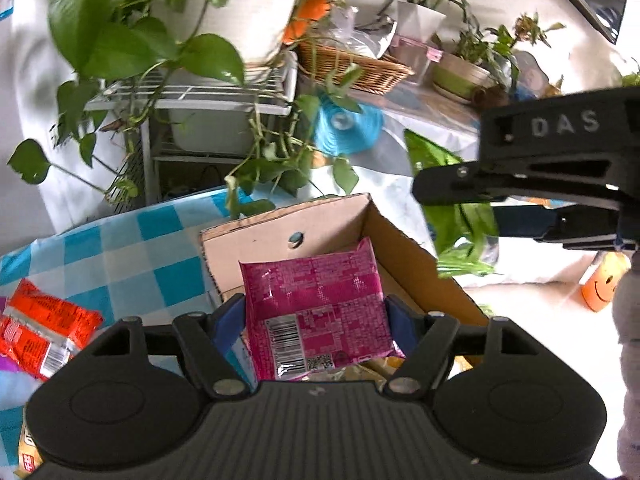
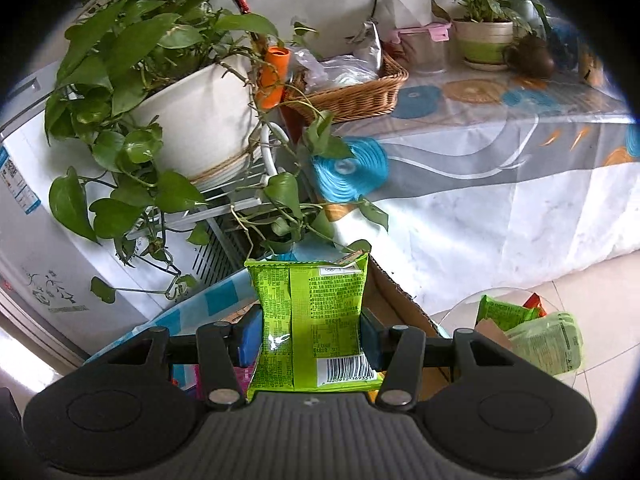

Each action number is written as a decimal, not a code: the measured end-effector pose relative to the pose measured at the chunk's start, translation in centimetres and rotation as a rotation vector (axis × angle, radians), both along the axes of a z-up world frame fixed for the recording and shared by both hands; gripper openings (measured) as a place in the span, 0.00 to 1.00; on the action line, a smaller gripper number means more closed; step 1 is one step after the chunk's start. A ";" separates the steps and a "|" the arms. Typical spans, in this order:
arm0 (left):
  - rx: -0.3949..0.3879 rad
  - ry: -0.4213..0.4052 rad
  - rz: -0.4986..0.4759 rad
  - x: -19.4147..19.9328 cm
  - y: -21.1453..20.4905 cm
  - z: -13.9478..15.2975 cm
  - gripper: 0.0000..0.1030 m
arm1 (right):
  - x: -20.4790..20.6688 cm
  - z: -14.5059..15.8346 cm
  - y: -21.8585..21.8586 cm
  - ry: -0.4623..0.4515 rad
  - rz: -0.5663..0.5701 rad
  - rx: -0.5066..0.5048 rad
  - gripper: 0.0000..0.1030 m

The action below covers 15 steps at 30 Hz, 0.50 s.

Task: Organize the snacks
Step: 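Open both grippers to drop the packets into the cardboard box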

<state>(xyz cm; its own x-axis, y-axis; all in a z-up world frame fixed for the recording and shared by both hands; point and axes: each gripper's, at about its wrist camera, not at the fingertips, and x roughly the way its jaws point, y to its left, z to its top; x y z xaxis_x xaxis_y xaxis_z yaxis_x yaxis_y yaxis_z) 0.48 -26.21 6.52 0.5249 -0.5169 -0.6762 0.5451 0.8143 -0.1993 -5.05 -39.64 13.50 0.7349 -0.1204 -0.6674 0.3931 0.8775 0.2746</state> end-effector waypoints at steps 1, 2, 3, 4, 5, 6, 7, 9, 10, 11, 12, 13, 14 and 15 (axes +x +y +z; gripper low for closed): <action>0.004 -0.004 -0.005 -0.1 -0.1 0.1 0.72 | 0.0 -0.1 -0.1 0.002 -0.003 0.005 0.55; 0.007 -0.007 -0.010 -0.2 -0.2 0.1 0.73 | 0.0 -0.1 -0.2 0.005 -0.008 0.007 0.55; 0.010 -0.010 -0.015 -0.3 -0.3 0.2 0.75 | 0.0 -0.2 -0.2 0.008 -0.012 0.006 0.55; 0.014 -0.013 -0.017 -0.3 -0.3 0.3 0.78 | 0.0 -0.2 -0.2 0.010 -0.015 0.004 0.55; 0.019 -0.016 -0.017 -0.5 -0.3 0.3 0.79 | 0.0 -0.2 -0.2 0.010 -0.017 0.006 0.56; 0.025 -0.019 -0.019 -0.5 -0.4 0.4 0.79 | 0.0 -0.3 -0.3 0.010 -0.019 0.008 0.58; 0.033 -0.024 -0.022 -0.6 -0.4 0.5 0.79 | 0.0 -0.3 -0.3 0.009 -0.024 0.011 0.59; 0.046 -0.032 -0.024 -0.7 -0.4 0.5 0.81 | 0.0 -0.3 -0.4 0.005 -0.031 0.015 0.59; 0.053 -0.034 -0.021 -0.7 -0.4 0.6 0.84 | 0.0 -0.2 -0.4 0.003 -0.032 0.016 0.61; 0.058 -0.036 -0.018 -0.7 -0.4 0.6 0.85 | -0.1 -0.2 -0.4 0.000 -0.033 0.017 0.62; 0.060 -0.039 -0.020 -0.7 -0.4 0.6 0.85 | -0.1 -0.2 -0.4 -0.001 -0.034 0.020 0.63; 0.061 -0.043 -0.023 -0.8 -0.4 0.7 0.85 | -0.1 -0.1 -0.4 -0.004 -0.035 0.021 0.63; 0.065 -0.046 -0.022 -0.8 -0.4 0.8 0.85 | -0.1 -0.1 -0.4 -0.005 -0.037 0.020 0.63; 0.067 -0.047 -0.019 -0.8 -0.3 0.9 0.85 | -0.1 -0.1 -0.4 -0.008 -0.038 0.020 0.63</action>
<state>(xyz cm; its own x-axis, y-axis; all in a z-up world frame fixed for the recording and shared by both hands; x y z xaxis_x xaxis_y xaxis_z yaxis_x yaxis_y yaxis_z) -0.30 -26.55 7.39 0.5479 -0.4812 -0.6843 0.5679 0.8146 -0.1181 -5.16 -40.04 13.44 0.7355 -0.1353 -0.6639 0.4238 0.8564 0.2950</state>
